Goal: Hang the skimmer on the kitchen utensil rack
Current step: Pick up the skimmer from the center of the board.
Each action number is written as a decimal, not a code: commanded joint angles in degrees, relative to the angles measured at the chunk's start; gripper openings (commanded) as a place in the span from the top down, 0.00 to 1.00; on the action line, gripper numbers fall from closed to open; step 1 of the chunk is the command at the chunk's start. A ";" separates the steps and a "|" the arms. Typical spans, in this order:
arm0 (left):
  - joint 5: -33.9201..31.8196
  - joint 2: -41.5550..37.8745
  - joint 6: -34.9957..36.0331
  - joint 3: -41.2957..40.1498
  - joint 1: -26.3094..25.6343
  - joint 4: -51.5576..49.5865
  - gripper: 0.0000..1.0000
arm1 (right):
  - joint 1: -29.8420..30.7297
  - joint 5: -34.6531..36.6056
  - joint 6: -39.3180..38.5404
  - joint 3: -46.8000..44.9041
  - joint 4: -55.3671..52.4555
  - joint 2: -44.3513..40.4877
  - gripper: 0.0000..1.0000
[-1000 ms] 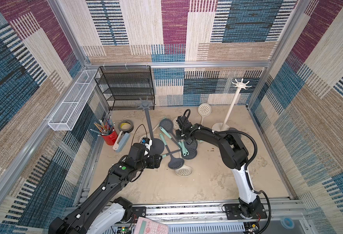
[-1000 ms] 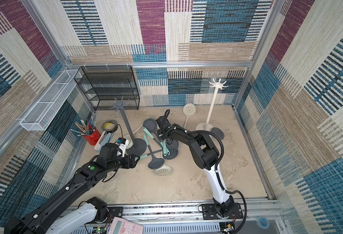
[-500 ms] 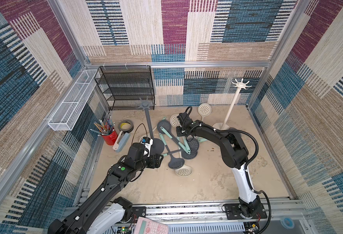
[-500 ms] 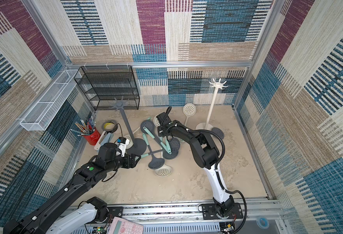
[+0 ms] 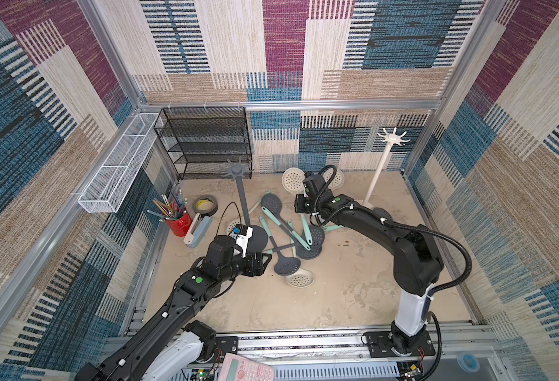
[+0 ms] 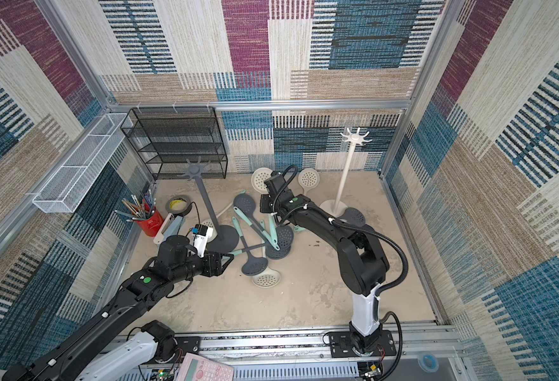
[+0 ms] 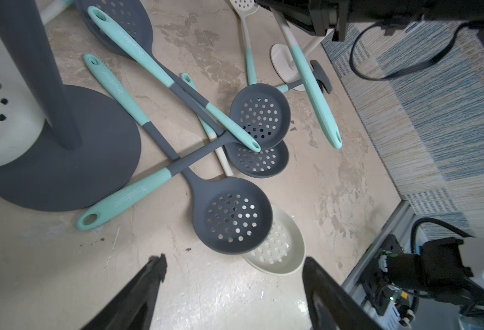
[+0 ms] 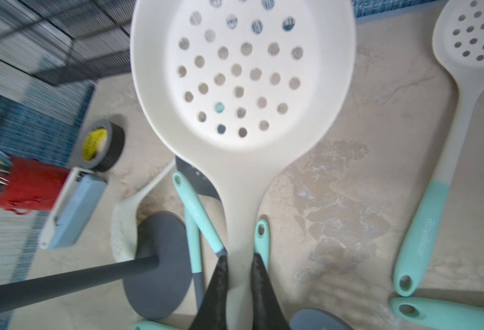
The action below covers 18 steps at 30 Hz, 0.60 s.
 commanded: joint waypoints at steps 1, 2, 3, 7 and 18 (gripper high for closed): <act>3.55 -0.21 -6.62 -1.83 -0.59 8.66 0.22 | 0.17 -4.87 10.86 -5.43 10.76 -4.65 0.88; 4.04 0.16 -8.48 -2.68 -0.98 11.22 0.22 | 0.17 -5.57 13.28 -7.37 12.46 -6.16 0.88; 4.46 0.52 -9.79 -3.11 -1.52 12.94 0.23 | 0.17 -5.80 15.31 -8.73 13.50 -7.32 0.87; 4.10 3.01 -13.55 -3.46 -4.54 20.02 0.24 | 0.67 -5.64 22.82 -13.77 16.89 -12.04 0.88; 1.55 13.70 -18.44 0.06 -12.15 35.76 0.33 | 1.49 -1.02 31.86 -22.90 22.00 -18.98 0.87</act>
